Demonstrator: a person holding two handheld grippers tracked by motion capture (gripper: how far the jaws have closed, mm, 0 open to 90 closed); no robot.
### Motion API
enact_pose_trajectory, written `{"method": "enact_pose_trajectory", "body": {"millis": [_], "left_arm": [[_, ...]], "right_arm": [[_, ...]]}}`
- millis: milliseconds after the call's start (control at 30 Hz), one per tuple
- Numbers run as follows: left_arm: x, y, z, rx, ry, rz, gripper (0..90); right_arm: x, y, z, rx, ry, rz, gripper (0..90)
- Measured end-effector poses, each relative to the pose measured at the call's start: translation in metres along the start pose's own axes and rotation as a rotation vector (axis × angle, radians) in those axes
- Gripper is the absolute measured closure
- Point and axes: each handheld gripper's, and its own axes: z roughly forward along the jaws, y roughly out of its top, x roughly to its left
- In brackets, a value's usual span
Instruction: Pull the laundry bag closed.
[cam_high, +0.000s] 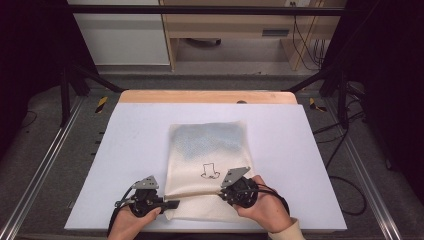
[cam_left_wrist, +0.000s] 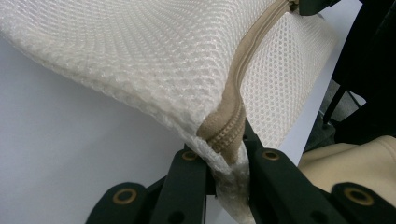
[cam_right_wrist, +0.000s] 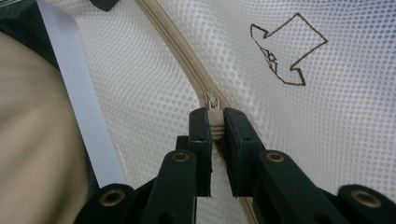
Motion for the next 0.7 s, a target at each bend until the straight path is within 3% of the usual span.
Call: {"method": "enact_pose_trajectory", "body": {"millis": [700], "left_arm": [[0.001, -0.001, 0.001, 0.007, 0.001, -0.004, 85.5]], "right_arm": [[-0.008, -0.021, -0.011, -0.014, -0.021, 0.042, 82.2]]}}
